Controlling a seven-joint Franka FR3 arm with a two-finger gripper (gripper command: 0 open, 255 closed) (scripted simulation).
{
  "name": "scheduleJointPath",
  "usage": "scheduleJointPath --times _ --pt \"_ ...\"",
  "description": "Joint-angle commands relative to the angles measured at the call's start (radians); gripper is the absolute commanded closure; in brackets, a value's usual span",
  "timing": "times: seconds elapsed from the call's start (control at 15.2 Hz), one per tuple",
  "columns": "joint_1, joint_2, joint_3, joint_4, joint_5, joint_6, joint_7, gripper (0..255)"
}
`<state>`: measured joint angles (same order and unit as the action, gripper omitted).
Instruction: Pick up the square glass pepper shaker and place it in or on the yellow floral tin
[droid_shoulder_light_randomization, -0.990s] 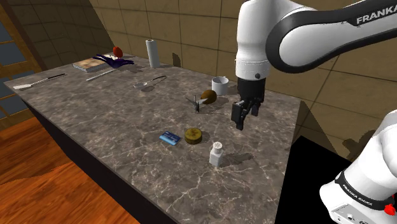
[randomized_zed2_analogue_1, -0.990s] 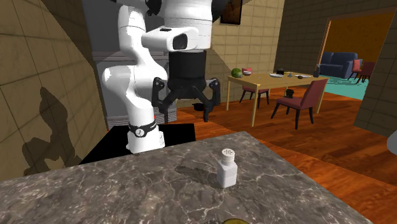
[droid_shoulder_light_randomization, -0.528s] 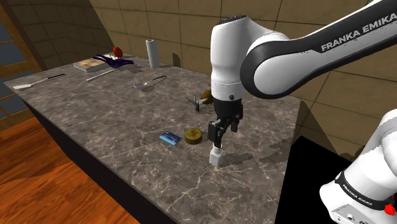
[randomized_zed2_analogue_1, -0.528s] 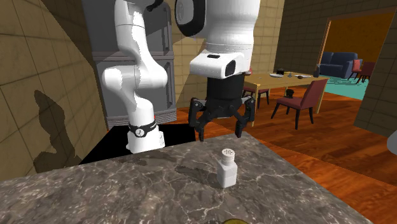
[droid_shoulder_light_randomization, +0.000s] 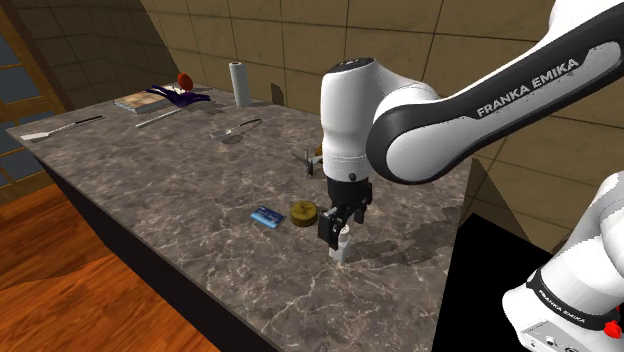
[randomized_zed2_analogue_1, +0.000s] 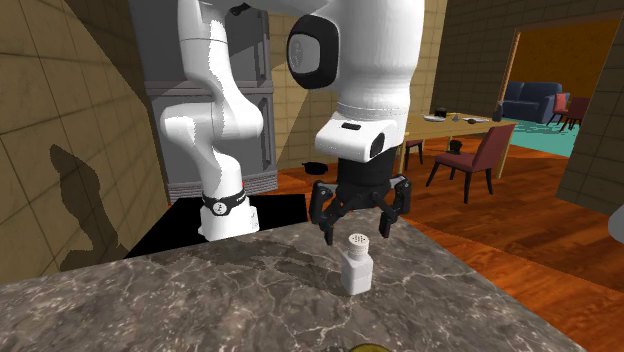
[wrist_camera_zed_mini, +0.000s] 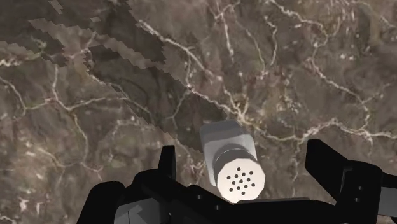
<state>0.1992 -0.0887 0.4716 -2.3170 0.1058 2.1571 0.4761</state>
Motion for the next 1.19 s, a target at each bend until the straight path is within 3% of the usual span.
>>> scheduleJointPath --times 0.0,0.46,0.53,1.12 --pt "-0.001 0.006 0.0 -0.014 -0.002 0.021 -0.001 0" --pt "-0.001 0.007 0.0 -0.014 -0.002 0.021 -0.001 0" --pt "-0.001 0.007 0.0 -0.014 -0.002 0.021 -0.001 255" --pt "-0.001 0.007 0.0 -0.014 -0.002 0.021 -0.001 255"
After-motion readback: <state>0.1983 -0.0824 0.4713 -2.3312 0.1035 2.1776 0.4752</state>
